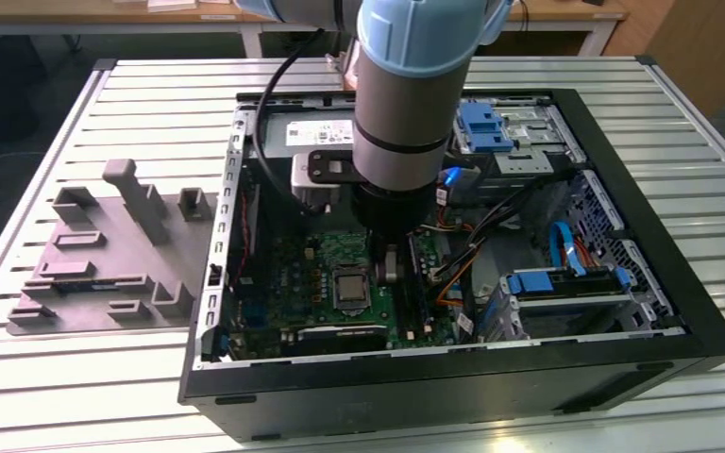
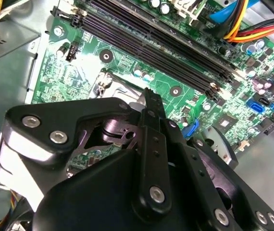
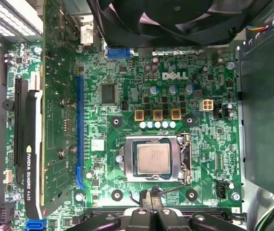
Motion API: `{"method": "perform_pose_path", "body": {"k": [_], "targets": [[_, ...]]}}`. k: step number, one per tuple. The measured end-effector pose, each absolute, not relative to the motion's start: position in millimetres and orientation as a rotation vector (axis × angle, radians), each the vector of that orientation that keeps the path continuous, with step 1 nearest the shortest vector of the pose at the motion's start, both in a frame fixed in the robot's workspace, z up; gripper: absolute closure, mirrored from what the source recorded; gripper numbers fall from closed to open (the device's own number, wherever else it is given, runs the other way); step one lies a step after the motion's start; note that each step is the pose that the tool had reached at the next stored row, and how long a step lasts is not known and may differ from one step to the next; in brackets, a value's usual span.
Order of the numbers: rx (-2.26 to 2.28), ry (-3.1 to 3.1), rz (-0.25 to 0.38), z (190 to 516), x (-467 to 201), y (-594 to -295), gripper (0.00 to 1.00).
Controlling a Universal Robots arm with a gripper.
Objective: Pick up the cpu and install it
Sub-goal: 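Install the first cpu locking lever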
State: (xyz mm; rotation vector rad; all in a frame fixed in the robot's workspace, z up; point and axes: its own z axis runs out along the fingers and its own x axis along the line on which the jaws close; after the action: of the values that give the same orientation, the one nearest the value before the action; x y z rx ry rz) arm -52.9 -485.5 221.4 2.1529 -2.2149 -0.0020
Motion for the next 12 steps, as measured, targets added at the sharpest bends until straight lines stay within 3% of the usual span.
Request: {"method": "perform_pose_path", "body": {"k": [12], "targets": [[2.21,-2.152,0.007,214.8,-55.4,-486.0,0.89]]}}
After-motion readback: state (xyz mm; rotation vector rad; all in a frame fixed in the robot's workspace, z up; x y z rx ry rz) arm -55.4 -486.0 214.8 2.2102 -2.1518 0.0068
